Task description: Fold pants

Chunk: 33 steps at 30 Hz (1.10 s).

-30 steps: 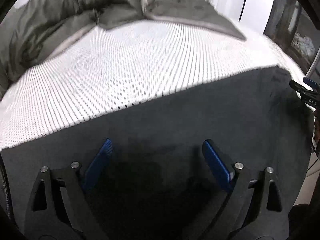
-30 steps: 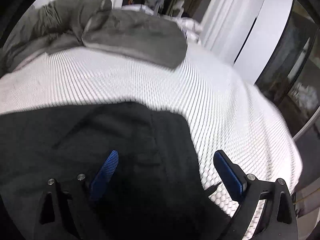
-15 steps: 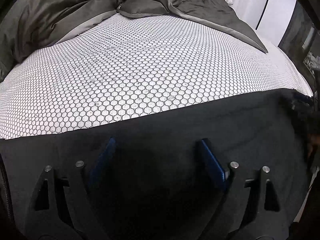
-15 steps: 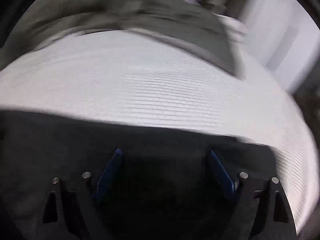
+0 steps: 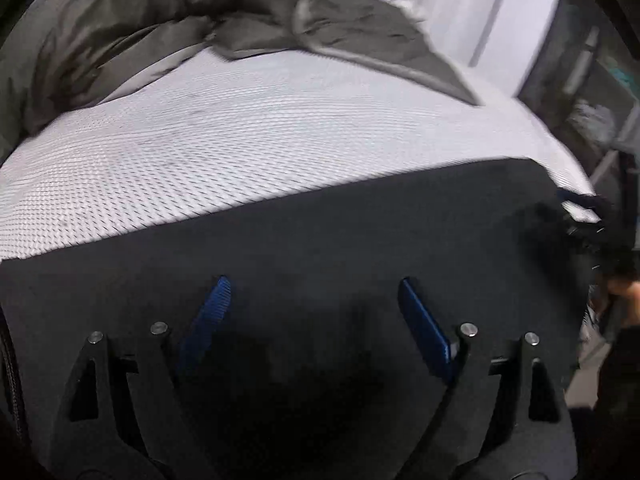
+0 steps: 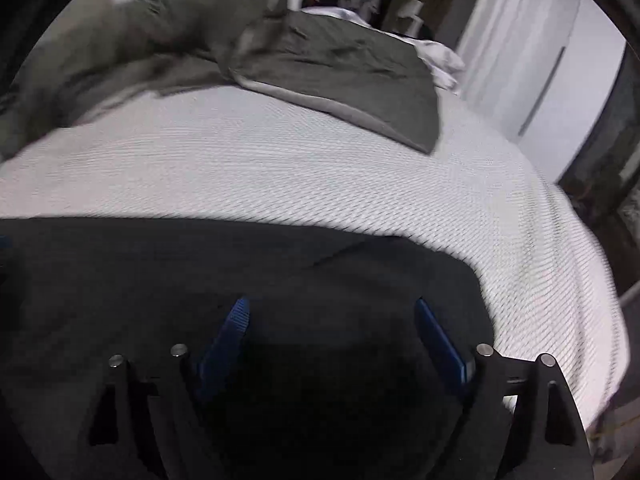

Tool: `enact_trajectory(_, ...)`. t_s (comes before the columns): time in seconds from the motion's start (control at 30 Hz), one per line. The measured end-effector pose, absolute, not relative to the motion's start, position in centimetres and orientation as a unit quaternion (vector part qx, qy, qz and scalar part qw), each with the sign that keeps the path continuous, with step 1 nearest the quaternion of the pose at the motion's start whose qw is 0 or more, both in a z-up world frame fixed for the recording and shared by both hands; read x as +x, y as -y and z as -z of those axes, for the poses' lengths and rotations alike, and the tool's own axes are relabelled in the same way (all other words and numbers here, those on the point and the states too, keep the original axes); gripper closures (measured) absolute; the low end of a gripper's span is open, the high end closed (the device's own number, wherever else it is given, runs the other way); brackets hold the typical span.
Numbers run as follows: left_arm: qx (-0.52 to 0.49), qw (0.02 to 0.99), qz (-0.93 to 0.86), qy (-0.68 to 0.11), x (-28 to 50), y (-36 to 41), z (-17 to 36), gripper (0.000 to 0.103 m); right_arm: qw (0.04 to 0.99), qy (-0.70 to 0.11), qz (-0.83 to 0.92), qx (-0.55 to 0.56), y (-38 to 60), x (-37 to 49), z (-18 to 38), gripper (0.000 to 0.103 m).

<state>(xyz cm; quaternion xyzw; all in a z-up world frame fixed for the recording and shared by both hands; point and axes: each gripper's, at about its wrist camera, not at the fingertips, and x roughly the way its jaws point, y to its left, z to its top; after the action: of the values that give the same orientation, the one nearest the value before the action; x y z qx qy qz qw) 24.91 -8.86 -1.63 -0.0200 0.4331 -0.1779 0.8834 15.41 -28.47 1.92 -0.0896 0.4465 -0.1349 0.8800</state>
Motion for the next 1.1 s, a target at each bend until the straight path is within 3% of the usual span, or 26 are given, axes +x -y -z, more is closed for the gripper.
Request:
enact_trajectory(0.3, 0.075, 0.866, 0.209, -0.448, 19.4, 14.9, 4.3, 0.018, 0.876, -0.459, 0.062, -0.134, 25.5, 7.2, 0.8, 0.017)
enact_trajectory(0.5, 0.053, 0.877, 0.197, -0.436, 18.6, 14.7, 3.6, 0.017, 0.869, -0.437, 0.203, -0.114, 31.7, 2.7, -0.8, 0.016)
enact_trajectory(0.67, 0.044, 0.878, 0.271, -0.393, 14.8, 17.7, 0.8, 0.015, 0.89, -0.421, 0.154, -0.086, 31.2, 1.1, -2.5, 0.016)
enact_trajectory(0.8, 0.1, 0.852, 0.328, -0.396, 12.8, 23.1, 2.0, 0.015, 0.898, -0.42, 0.095, -0.087, 27.9, -0.4, -2.4, 0.016)
enact_trajectory(0.93, 0.158, 0.846, 0.31, -0.404, 12.0, 26.3, 4.2, 0.011, 0.88, -0.442, 0.036, -0.168, 23.9, -1.2, -0.7, 0.016)
enact_trajectory(1.1, 0.143, 0.845, 0.315, -0.408, 11.9, 26.0, 4.5, 0.008, 0.871, -0.451, 0.144, -0.13, 30.0, -3.3, -0.8, 0.015)
